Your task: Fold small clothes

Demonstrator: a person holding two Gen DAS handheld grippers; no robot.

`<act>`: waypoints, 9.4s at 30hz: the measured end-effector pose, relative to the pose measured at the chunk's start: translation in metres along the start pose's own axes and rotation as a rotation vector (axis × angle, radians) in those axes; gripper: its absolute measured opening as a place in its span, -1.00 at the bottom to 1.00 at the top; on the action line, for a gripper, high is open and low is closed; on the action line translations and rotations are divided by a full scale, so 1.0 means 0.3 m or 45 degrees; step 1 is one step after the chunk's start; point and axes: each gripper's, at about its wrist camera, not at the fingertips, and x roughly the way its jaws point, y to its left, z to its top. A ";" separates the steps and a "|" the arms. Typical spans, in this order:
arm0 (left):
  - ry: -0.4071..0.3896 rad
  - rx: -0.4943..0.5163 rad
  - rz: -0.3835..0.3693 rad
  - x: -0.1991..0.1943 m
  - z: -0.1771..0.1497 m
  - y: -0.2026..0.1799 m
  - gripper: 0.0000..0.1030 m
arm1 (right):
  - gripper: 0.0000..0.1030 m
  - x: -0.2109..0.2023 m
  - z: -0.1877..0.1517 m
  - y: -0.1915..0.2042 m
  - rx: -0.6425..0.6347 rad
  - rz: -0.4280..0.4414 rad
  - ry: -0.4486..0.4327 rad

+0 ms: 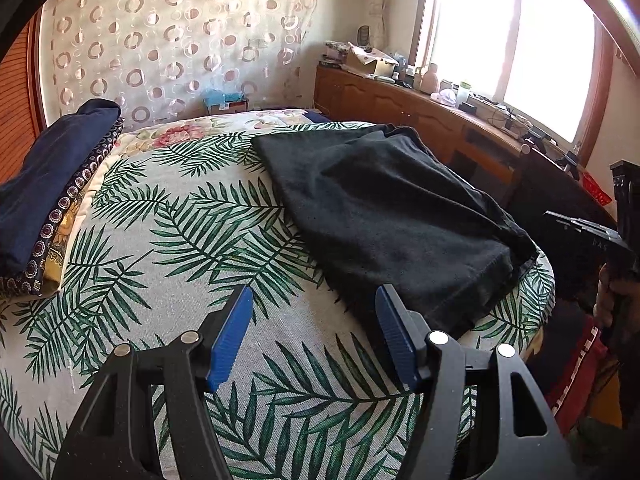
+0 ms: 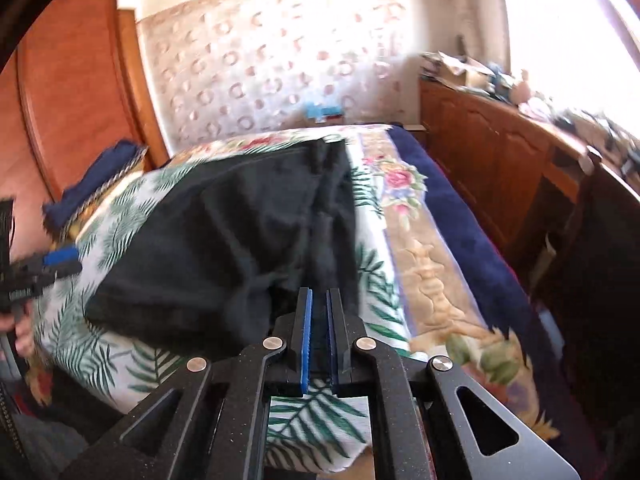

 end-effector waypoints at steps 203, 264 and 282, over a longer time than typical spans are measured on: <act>-0.044 -0.252 0.169 0.275 0.371 0.509 -0.87 | -0.85 0.854 0.520 0.386 -0.303 0.396 0.057; 0.013 -0.146 0.407 0.449 0.429 0.554 0.50 | -0.06 0.838 0.481 0.337 -0.452 0.409 -0.038; -0.047 -0.128 0.227 0.383 0.396 0.515 0.50 | -0.87 0.912 0.590 0.382 -0.440 0.409 0.066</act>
